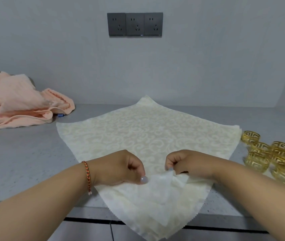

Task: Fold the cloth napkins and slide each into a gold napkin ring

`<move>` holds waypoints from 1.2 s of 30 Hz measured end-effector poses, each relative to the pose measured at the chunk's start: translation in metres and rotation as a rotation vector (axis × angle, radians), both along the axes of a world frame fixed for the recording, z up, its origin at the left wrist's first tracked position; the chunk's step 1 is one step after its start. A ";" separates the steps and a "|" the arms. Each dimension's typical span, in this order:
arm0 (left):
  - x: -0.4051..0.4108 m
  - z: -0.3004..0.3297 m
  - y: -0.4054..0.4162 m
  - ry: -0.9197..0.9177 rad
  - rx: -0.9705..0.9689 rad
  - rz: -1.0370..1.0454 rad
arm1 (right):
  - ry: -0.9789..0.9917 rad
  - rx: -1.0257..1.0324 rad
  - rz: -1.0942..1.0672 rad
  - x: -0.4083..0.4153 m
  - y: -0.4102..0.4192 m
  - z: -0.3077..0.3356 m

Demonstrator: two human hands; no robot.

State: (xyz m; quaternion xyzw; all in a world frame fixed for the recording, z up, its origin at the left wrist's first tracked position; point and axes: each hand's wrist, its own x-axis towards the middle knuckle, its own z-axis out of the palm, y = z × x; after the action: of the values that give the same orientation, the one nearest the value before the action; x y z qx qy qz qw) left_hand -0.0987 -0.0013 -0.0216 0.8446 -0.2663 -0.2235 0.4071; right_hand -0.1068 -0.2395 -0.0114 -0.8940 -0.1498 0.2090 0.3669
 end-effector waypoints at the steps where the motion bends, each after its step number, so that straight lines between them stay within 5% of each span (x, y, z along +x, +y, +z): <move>1: 0.002 0.000 0.000 0.028 -0.023 0.024 | 0.023 0.056 -0.011 0.000 -0.001 -0.002; 6: 0.009 0.002 0.001 0.220 -0.144 0.075 | 0.110 0.336 0.103 -0.003 -0.013 -0.001; 9: 0.012 0.002 0.002 0.241 -0.148 0.104 | -0.052 0.228 0.120 -0.008 -0.009 0.000; 14: 0.013 0.009 0.010 0.257 -0.263 0.086 | -0.309 0.165 -0.171 -0.004 0.006 0.000; 20: 0.004 0.011 0.037 -0.192 -0.013 0.112 | -0.283 0.222 -0.253 -0.007 0.006 0.003; 30: -0.036 0.046 0.052 0.052 -0.102 -0.053 | -0.225 0.094 -0.009 -0.050 0.008 0.041; 36: 0.002 0.065 0.052 -0.131 0.006 0.169 | -0.380 0.067 -0.124 0.001 0.027 0.063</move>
State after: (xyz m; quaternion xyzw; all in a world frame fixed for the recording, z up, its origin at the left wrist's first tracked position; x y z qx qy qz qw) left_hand -0.0964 0.0503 0.0433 0.8781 -0.2193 -0.1334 0.4038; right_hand -0.1060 -0.2125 0.0512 -0.9121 -0.1680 0.0084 0.3738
